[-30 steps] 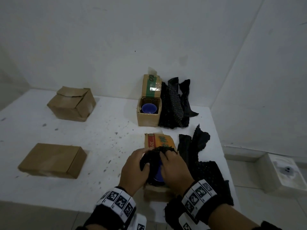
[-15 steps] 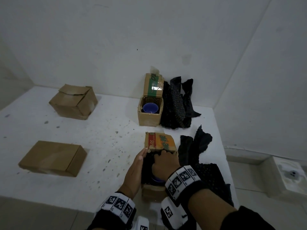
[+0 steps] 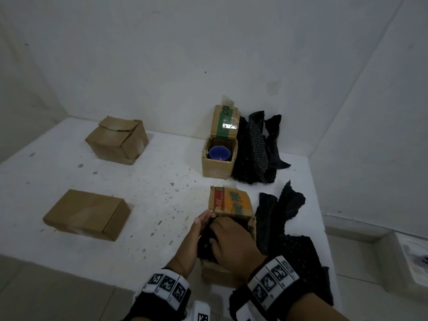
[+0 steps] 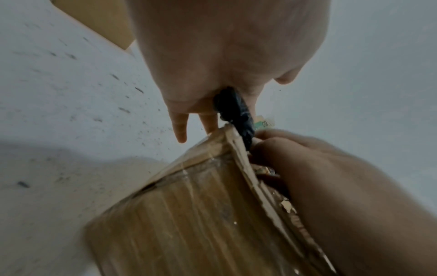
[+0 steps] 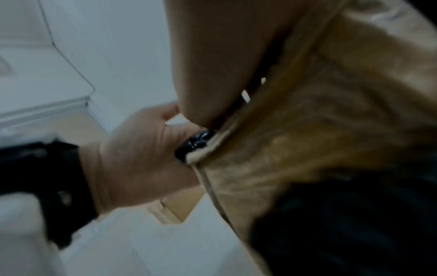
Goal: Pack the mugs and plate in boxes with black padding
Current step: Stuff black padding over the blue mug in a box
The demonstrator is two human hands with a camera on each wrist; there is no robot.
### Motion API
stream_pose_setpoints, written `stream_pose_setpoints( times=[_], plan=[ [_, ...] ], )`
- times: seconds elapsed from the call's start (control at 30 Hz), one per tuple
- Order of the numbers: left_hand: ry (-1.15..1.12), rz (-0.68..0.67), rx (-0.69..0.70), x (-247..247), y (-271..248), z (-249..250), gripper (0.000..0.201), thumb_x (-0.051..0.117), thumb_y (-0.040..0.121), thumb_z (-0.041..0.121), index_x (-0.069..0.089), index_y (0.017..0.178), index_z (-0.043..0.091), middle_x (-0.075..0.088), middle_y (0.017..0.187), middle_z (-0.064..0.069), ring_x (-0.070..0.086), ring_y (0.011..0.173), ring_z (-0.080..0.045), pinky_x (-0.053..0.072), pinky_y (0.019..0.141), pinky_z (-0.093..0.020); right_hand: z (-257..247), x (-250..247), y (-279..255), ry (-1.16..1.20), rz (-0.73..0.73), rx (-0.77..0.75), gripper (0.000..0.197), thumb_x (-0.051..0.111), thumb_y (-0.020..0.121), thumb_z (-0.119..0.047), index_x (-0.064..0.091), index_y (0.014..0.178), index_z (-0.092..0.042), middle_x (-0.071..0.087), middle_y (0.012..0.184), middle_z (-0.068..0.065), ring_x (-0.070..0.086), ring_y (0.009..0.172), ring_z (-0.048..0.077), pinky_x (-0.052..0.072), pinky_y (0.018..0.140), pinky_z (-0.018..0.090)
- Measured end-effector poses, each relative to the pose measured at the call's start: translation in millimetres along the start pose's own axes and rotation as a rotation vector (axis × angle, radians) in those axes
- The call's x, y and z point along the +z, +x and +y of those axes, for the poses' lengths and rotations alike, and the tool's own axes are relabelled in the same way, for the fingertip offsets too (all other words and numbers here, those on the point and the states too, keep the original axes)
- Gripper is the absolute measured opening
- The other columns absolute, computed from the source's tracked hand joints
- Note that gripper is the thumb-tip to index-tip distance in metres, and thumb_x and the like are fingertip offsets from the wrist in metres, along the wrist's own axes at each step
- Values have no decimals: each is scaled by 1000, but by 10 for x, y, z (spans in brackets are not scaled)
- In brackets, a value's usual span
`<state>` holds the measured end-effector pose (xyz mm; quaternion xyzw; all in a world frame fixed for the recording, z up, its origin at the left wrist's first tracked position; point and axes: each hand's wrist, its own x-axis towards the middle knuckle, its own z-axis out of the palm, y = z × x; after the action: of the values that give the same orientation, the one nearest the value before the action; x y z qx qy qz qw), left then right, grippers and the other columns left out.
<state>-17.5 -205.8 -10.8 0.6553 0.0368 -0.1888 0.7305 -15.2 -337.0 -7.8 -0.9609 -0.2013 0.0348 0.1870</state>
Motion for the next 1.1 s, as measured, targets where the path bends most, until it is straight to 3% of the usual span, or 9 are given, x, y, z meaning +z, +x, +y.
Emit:
stream_pose_setpoints(
  times=[0.13, 0.3, 0.47, 0.63, 0.7, 0.77, 0.83, 0.97, 1.1],
  plan=[
    [118, 34, -103, -67, 166, 34, 38, 23, 97, 46, 48, 121, 33, 39, 143, 9, 42, 124, -10, 35, 97, -23, 115, 183, 20, -90, -33, -90, 50, 26, 84, -37, 66, 97, -10, 62, 101, 6, 53, 93, 26, 44, 85, 44],
    [154, -9, -31, -18, -34, 54, 49, 4, 100, 35, 26, 144, 28, 31, 143, 15, 27, 136, -9, 17, 116, -40, 87, 92, 104, -280, -122, -150, 60, 20, 85, -41, 73, 88, -14, 63, 93, 4, 53, 89, 28, 39, 79, 46],
    [106, 3, -18, 41, -22, 105, 50, 5, 101, 31, 23, 146, 21, 26, 151, 6, 23, 140, -13, 26, 100, -17, 83, 89, 172, -393, -287, -147, 41, 46, 88, -43, 65, 112, -15, 54, 114, 8, 45, 106, 30, 32, 89, 45],
    [115, -46, -6, 39, -38, 96, 48, 6, 101, 26, 23, 145, 18, 32, 140, 7, 29, 127, -7, 34, 76, 5, 117, 22, 107, -22, -120, -44, 42, 62, 78, -40, 53, 110, -14, 52, 114, 6, 49, 102, 25, 39, 89, 36],
    [98, -60, -2, 42, -52, 115, 47, 6, 102, 25, 23, 145, 17, 32, 138, 7, 30, 123, -6, 34, 65, 10, 104, -11, 66, -73, -89, -14, 47, 46, 80, -53, 56, 111, -19, 50, 117, 4, 46, 107, 24, 39, 92, 40],
    [98, -71, 14, 51, -57, 105, 47, 7, 102, 24, 22, 145, 16, 31, 143, 4, 29, 122, -5, 35, 64, 10, 55, 34, 0, -163, -154, 74, 70, 19, 73, -66, 52, 122, -27, 41, 129, 6, 39, 116, 29, 34, 97, 43],
    [87, -76, 22, 51, -56, 94, 47, 8, 102, 24, 22, 145, 16, 30, 146, 2, 30, 123, -6, 35, 64, 9, 30, 133, -54, -181, -211, 177, 80, 8, 67, -70, 43, 129, -32, 31, 136, 8, 35, 116, 33, 33, 98, 45],
    [111, -80, 24, 29, -48, 65, 47, 8, 102, 25, 21, 146, 18, 25, 151, 3, 28, 126, -4, 34, 71, 7, 78, 150, 19, -53, -270, 300, 60, 36, 84, -63, 32, 136, -32, 25, 139, 7, 36, 113, 36, 38, 98, 42],
    [118, -93, 17, 39, -49, 83, 47, 8, 102, 24, 17, 147, 17, 23, 151, 3, 27, 126, -4, 29, 82, 0, 55, 11, 64, -42, -267, 317, 59, 51, 87, -51, 32, 136, -24, 33, 135, 9, 41, 113, 36, 41, 94, 42]
  ],
)
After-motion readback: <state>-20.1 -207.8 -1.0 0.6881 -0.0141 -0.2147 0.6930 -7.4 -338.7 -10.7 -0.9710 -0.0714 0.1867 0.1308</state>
